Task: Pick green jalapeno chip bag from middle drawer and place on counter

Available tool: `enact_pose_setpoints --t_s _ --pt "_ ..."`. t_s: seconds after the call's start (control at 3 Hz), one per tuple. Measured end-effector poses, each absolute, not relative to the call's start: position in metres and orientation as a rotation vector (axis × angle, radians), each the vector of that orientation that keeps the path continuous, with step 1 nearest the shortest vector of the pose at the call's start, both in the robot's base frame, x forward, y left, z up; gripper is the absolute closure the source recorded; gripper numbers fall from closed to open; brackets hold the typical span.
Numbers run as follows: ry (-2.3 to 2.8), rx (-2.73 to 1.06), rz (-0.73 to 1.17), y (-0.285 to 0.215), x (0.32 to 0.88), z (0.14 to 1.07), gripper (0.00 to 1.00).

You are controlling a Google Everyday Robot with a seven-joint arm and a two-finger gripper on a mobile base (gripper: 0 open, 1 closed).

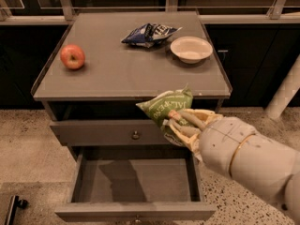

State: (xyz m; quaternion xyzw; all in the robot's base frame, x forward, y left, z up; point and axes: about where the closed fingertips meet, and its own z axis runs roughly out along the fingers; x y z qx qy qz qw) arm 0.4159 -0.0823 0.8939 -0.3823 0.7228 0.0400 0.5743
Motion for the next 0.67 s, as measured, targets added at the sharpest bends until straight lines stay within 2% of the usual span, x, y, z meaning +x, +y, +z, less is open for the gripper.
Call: enact_pose_setpoints --t_s 0.67 --pt "1.686 -0.886 0.113 -0.0798 0.4149 0.8958 1.00"
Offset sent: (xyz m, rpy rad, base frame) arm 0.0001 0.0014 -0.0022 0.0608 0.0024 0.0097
